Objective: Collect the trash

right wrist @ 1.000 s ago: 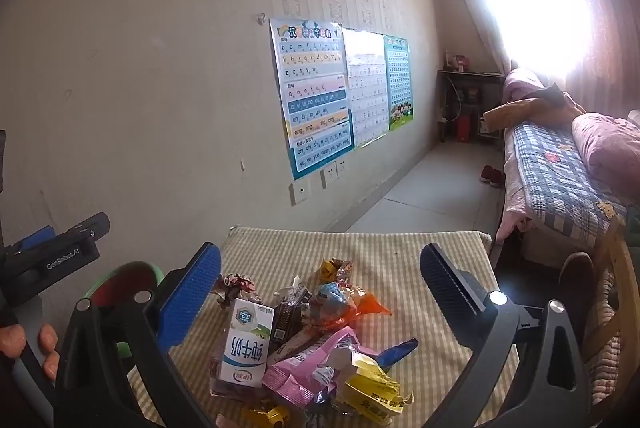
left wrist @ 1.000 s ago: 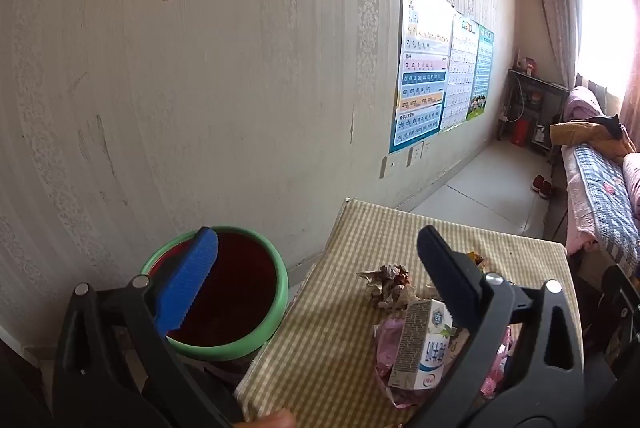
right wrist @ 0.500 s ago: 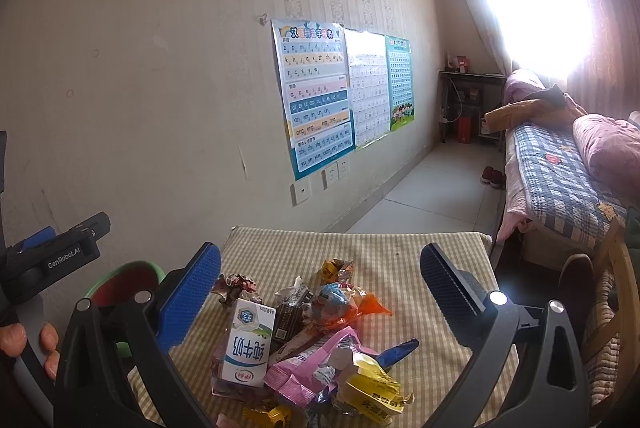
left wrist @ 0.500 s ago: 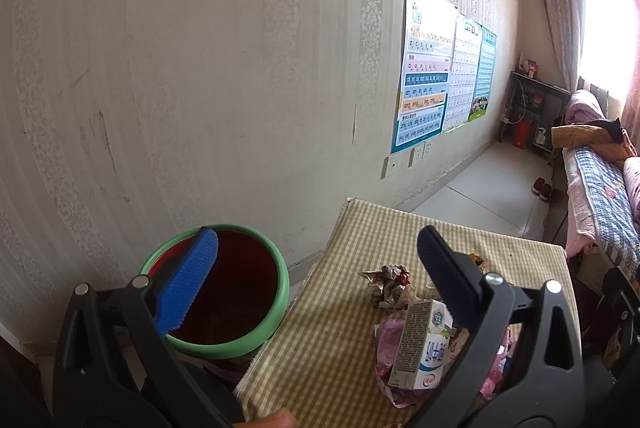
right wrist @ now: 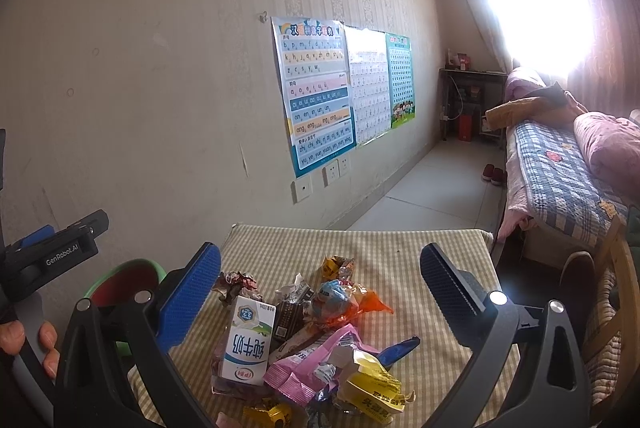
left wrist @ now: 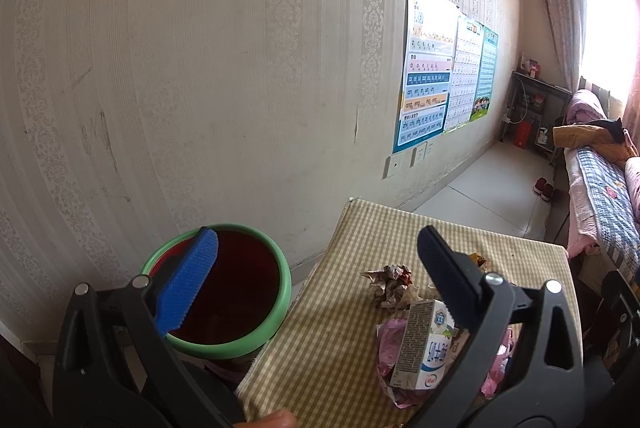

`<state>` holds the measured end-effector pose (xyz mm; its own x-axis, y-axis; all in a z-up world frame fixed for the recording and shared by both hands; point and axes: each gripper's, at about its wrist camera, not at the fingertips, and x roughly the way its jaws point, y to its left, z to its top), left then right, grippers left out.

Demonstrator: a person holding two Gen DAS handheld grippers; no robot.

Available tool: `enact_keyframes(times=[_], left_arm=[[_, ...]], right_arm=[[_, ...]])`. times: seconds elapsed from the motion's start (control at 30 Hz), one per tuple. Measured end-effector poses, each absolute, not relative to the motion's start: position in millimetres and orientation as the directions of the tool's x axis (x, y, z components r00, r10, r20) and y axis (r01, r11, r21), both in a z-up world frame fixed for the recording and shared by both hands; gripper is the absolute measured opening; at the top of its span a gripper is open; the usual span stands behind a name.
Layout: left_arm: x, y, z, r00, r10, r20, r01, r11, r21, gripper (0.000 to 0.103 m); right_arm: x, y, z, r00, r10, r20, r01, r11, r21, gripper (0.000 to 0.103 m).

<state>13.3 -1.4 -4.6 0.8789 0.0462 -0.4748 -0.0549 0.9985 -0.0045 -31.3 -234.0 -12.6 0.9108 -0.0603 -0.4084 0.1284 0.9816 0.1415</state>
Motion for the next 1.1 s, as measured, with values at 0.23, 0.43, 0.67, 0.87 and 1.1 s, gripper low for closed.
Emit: enact_keyframes(times=[0.23,0.43,0.67,0.87,1.1], left_arm=[[15,0,-5,0.878,0.047,-0.477,-0.056,0.998,-0.004,0.098],[15,0,-6,0.879,0.049,-0.475,-0.057,0.998,-0.003,0.098],[14,2,-6,0.893,0.077,-0.444,-0.082,0.997,0.007,0.098],[10,12,-3,0.913,0.026,-0.407,-0.061,0.995,-0.075,0.098],[22,-23,-32,0.860,-0.014,-0.511,0.063,0.995,0.080,0.098]], right_arm=[[-31,-234,-15,0.909,-0.060,-0.413,0.130,0.981,0.143,0.096],[-30,-234,-16,0.906,-0.057,-0.420,0.129,0.981,0.145,0.096],[-29,-233,-18,0.903,-0.052,-0.426,0.126,0.981,0.148,0.096],[-27,-234,-21,0.899,-0.041,-0.437,0.118,0.981,0.152,0.096],[-21,-242,-38,0.876,-0.023,-0.482,0.111,0.982,0.156,0.096]])
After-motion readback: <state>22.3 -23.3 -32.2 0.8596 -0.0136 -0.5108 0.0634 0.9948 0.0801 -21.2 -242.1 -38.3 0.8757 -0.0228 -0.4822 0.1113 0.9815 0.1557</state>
